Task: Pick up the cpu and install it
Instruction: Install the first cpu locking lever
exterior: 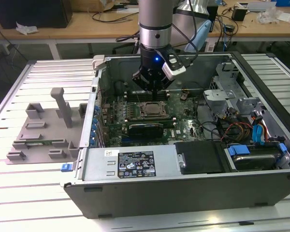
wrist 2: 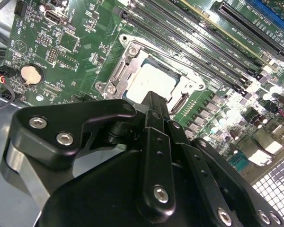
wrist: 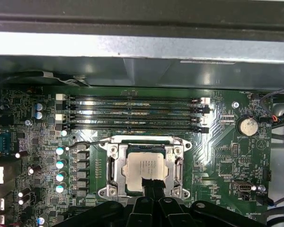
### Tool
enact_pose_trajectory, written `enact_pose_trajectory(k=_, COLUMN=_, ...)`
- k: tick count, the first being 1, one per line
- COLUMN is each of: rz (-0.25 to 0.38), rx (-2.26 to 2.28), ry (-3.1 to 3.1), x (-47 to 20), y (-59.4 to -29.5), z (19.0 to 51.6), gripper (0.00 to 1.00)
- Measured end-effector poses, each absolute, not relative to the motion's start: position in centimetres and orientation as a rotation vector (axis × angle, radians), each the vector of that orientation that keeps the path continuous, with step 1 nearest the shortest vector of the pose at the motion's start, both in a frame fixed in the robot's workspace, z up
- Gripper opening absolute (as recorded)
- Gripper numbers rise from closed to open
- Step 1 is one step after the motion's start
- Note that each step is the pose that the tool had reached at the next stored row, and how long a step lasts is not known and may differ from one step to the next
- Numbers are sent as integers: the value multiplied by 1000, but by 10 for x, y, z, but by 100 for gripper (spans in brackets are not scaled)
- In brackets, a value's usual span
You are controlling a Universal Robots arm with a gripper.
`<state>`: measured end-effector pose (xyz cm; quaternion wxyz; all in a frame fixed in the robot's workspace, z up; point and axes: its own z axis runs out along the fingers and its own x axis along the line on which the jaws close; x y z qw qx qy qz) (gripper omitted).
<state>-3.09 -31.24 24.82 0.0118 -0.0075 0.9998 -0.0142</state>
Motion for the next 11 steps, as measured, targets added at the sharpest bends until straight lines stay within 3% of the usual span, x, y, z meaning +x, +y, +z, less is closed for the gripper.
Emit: enact_pose_trajectory(k=11, rz=-44, rx=-24, ry=3117, x=-48, y=-312, z=248, gripper=11)
